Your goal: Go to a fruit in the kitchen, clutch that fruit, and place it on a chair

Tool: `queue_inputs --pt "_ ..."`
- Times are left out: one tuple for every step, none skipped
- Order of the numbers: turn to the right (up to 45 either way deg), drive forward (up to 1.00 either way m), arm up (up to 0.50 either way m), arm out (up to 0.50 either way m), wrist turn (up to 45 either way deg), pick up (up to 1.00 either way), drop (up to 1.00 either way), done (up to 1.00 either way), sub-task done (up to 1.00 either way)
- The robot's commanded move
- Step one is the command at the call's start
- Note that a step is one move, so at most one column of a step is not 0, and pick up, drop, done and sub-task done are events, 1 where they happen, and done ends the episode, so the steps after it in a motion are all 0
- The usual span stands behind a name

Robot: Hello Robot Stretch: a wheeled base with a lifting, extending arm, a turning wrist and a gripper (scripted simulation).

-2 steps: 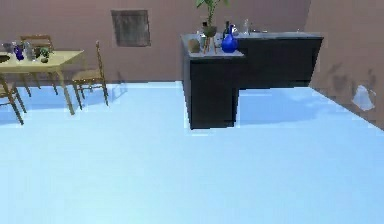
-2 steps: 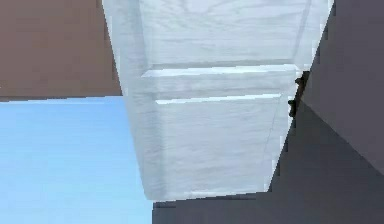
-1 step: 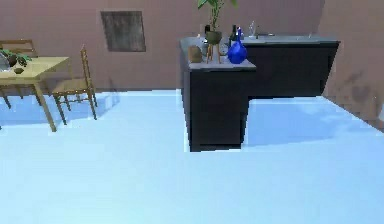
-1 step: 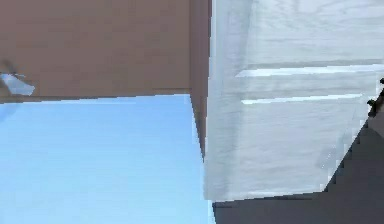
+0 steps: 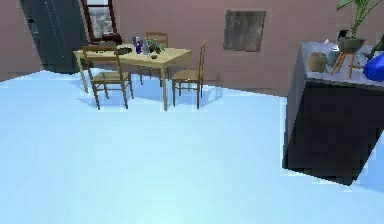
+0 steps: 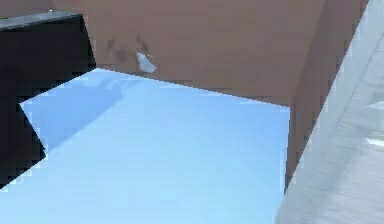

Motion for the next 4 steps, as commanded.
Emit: queue_inputs --pt "0.0 1.0 0.0 0.0 0.0 0.0 0.0 0.0 0.0" --pt "0.0 1.0 0.0 0.0 0.0 0.0 0.0 0.0 0.0" --pt "-9.0 0.0 0.0 0.0 0.0 0.0 0.0 0.0 0.0" --pt "0.0 0.3 0.0 0.0 0.0 0.0 0.0 0.0 0.0"
